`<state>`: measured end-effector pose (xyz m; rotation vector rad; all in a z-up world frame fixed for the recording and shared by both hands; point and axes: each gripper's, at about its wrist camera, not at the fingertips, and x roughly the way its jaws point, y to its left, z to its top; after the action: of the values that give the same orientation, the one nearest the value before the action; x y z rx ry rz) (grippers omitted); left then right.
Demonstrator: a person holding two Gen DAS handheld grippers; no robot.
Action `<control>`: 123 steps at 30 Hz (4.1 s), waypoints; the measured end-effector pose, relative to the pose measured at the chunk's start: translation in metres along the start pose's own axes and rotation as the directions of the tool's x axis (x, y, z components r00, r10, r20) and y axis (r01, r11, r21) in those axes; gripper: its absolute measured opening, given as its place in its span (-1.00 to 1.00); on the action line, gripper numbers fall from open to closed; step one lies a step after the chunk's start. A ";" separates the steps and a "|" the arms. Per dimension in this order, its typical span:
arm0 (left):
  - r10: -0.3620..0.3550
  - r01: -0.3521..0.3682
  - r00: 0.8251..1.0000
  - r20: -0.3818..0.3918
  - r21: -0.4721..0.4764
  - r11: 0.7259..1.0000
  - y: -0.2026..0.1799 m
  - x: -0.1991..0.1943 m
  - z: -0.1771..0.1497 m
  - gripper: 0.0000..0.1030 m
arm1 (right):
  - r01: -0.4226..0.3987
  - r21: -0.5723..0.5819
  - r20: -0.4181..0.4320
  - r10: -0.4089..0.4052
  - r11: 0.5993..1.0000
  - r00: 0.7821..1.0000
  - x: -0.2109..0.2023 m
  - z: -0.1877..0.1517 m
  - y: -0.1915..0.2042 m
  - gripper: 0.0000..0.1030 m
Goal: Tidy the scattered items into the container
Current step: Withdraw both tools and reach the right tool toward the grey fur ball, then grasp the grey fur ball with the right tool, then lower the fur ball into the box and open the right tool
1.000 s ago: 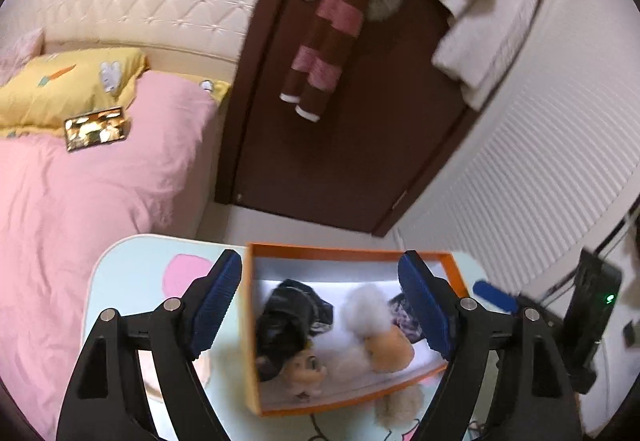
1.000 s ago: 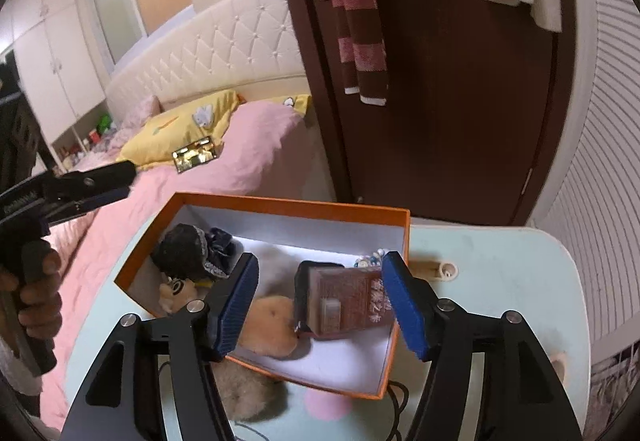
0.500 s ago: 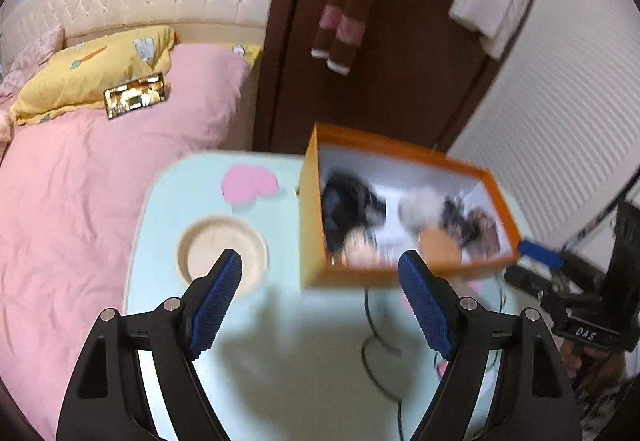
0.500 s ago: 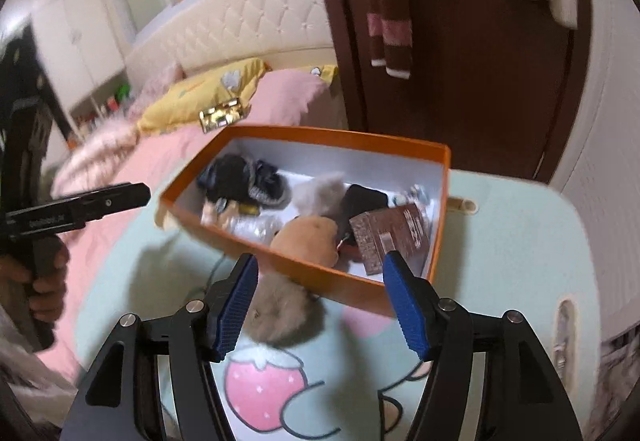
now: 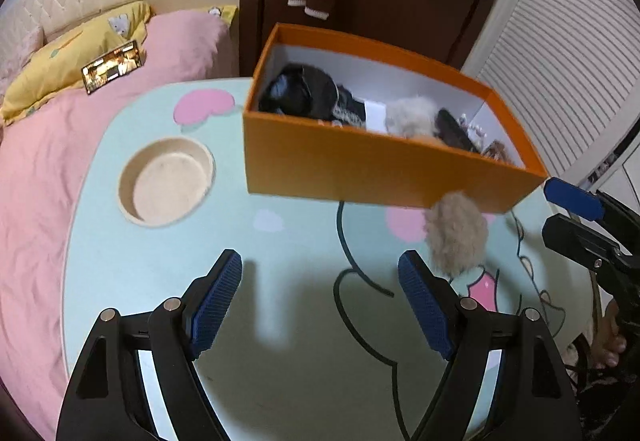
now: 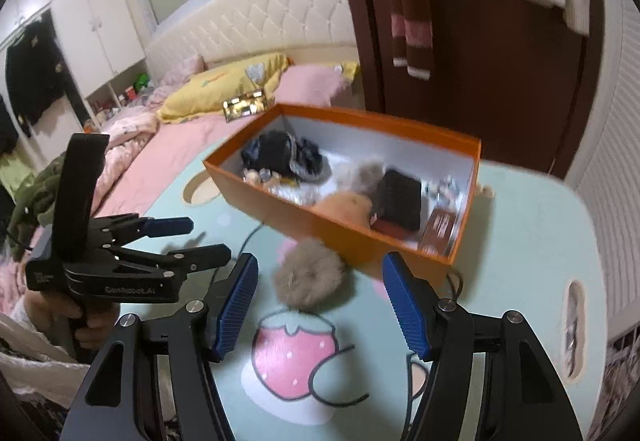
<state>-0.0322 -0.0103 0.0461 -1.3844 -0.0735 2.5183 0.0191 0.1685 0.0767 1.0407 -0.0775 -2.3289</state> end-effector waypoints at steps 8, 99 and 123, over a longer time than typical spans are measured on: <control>0.018 -0.018 1.000 -0.014 0.018 1.000 -0.010 0.004 -0.009 0.56 | 0.076 0.148 -0.015 -0.075 0.986 0.997 0.015 -0.005 -0.042 0.25; 0.033 -0.038 0.991 0.131 0.035 0.999 -0.022 -0.011 0.088 0.99 | -0.143 0.133 0.089 0.132 0.981 0.987 0.071 0.117 -0.033 0.22; 0.027 -0.025 0.997 0.067 -0.031 0.999 -0.028 -0.009 0.091 0.99 | 0.149 0.108 -0.009 -0.149 0.983 0.989 0.051 0.100 -0.044 0.22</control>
<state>-0.0983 0.0217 0.1080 -1.3191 -0.1071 2.5960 -0.0988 0.1605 0.1001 1.1352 -0.1309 -2.4822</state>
